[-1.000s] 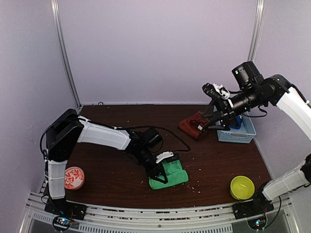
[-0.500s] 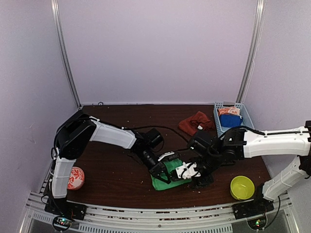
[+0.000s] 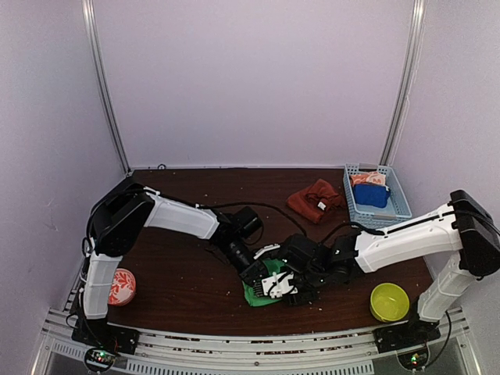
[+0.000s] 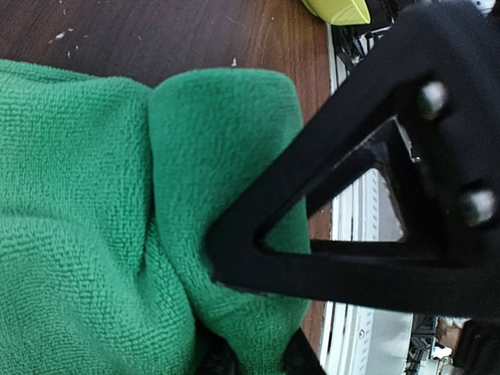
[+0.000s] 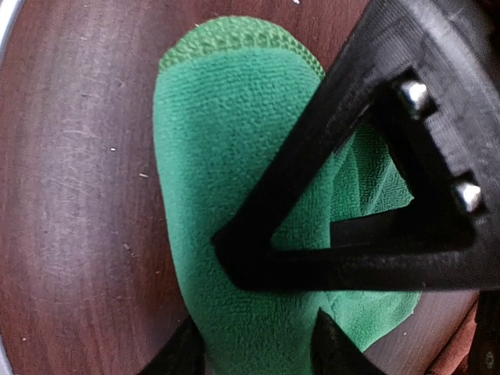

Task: Roll the towels
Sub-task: Roll the towel at the center of the board.

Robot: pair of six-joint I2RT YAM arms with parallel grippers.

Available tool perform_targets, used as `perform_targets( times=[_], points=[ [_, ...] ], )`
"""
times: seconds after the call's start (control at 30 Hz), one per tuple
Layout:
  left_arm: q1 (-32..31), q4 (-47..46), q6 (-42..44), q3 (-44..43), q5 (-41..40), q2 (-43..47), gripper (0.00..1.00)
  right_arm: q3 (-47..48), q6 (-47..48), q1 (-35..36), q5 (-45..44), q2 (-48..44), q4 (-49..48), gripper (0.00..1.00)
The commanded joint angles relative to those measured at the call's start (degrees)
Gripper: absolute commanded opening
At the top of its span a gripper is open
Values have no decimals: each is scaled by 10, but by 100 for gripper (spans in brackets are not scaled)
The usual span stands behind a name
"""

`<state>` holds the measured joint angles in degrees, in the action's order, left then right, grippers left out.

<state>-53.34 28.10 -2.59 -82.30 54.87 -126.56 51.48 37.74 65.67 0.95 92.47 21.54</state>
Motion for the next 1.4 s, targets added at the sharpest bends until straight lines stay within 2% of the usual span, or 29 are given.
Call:
perform_targets(
  times=[0.0,0.1,0.27,0.4,0.5,0.67,0.8,0.93,1.03,1.1,1.37],
  points=[
    [-5,42,8,14,-80,-28,23,-13,3,3,-28,45,-4,35],
    [-3,27,0,33,-140,14,32,-3,-3,0,-2,52,34,20],
    [4,-67,-67,127,-305,166,46,25,-14,-18,102,54,104,10],
    [3,-124,-91,201,-437,307,48,65,-20,-61,184,88,167,7],
    [-11,-173,-75,270,-535,406,49,111,-20,-95,239,128,217,7],
    [-58,-223,-12,341,-600,517,51,202,-13,-156,312,213,318,5],
    [-129,-195,60,327,-635,499,51,258,-10,-187,340,275,365,5],
    [-193,-156,118,261,-643,415,51,312,-10,-198,357,333,407,5],
    [-206,-112,126,192,-643,316,51,334,-11,-200,355,365,423,5],
    [-213,-96,136,161,-671,268,51,341,-12,-201,349,377,422,5],
    [-218,-108,160,125,-738,173,51,339,-13,-202,358,376,416,5]
  ],
)
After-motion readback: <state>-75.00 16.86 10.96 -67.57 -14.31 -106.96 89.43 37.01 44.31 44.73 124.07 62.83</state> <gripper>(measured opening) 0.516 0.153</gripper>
